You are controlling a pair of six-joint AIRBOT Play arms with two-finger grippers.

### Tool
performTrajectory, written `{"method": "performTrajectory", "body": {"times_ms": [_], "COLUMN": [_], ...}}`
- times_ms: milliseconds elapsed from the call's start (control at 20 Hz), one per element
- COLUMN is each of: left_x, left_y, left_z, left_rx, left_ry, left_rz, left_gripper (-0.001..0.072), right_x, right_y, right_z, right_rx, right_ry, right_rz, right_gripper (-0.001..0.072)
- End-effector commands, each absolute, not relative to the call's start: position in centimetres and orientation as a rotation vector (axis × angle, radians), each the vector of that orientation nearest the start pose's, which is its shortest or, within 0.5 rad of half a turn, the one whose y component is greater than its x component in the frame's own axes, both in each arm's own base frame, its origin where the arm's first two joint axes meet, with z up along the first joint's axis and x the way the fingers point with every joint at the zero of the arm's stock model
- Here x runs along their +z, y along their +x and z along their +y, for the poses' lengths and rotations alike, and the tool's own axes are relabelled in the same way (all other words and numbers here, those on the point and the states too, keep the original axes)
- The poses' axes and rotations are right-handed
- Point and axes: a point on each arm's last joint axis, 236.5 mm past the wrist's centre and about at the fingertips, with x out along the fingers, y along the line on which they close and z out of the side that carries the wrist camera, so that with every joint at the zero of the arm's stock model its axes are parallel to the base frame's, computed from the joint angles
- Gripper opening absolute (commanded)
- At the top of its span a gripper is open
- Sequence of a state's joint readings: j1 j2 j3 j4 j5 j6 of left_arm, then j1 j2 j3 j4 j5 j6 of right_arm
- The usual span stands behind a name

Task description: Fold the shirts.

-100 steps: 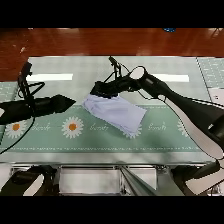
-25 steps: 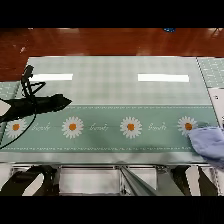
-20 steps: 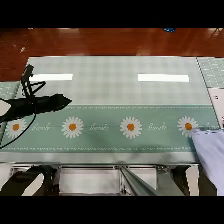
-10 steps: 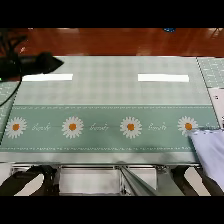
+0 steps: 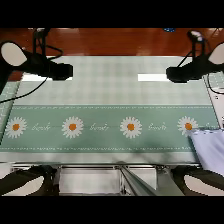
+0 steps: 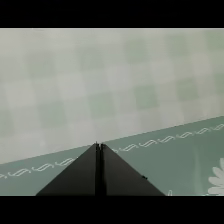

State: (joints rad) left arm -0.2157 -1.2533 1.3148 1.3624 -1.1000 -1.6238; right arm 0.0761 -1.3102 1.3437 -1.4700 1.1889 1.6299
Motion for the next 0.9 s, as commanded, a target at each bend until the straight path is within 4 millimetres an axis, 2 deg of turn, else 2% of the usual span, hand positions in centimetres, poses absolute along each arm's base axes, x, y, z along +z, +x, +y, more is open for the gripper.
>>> {"method": "performTrajectory", "body": {"times_ms": [0, 100, 850], "left_x": [6.09, 5.95, 5.87], "left_y": [40.59, 40.36, 40.3], "left_z": [-10.83, -10.71, -10.72], "left_rx": [-0.19, -0.189, -0.189], "left_ry": [-0.099, -0.096, -0.096], "left_rz": [1.124, 1.136, 1.14], "left_gripper": [0.002, 0.002, 0.002], "right_x": [3.1, 3.09, 3.12], "right_y": [41.31, 41.25, 41.33], "right_z": [4.39, 3.81, 3.91], "right_rx": [0.033, 0.017, 0.019], "right_ry": [0.033, 0.009, 0.012], "right_rz": [1.26, 1.262, 1.258], "right_gripper": [0.0027, 0.0027, 0.0027]}}
